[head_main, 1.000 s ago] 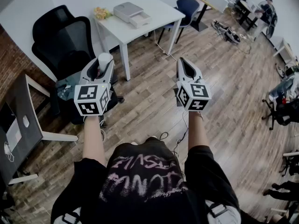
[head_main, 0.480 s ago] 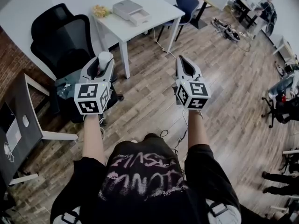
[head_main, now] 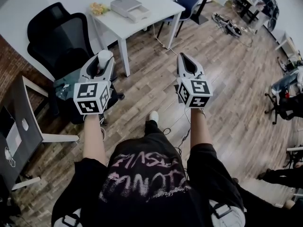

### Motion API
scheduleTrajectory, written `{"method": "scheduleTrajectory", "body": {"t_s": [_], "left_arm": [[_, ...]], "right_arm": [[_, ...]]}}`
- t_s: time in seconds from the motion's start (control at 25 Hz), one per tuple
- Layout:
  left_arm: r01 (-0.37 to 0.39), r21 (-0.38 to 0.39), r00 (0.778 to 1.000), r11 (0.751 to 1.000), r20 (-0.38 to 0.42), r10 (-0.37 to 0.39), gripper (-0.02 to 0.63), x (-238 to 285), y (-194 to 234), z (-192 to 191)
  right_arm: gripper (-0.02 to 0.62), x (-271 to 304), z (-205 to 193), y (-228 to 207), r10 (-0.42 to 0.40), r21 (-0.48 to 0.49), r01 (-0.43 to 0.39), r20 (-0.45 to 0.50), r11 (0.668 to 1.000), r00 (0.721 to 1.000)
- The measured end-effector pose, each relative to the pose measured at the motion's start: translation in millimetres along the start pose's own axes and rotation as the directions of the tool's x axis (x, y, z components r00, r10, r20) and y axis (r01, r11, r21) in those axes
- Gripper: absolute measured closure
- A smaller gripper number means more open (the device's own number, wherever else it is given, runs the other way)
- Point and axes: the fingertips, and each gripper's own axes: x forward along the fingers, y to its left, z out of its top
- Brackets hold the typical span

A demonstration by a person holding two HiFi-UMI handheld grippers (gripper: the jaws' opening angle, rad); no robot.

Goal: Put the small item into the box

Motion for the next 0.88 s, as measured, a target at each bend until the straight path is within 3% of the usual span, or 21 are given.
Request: {"method": "scheduleTrajectory", "body": {"t_s": [0.88], "left_arm": [[0.002, 0.016, 0.998, 1.000, -0.055, -0.001, 0.423, 142, 27, -8]], "right_arm": [[0.586, 127, -24, -69, -0.001, 0.045, 0.002, -0.019, 0.999, 1.000]]}}
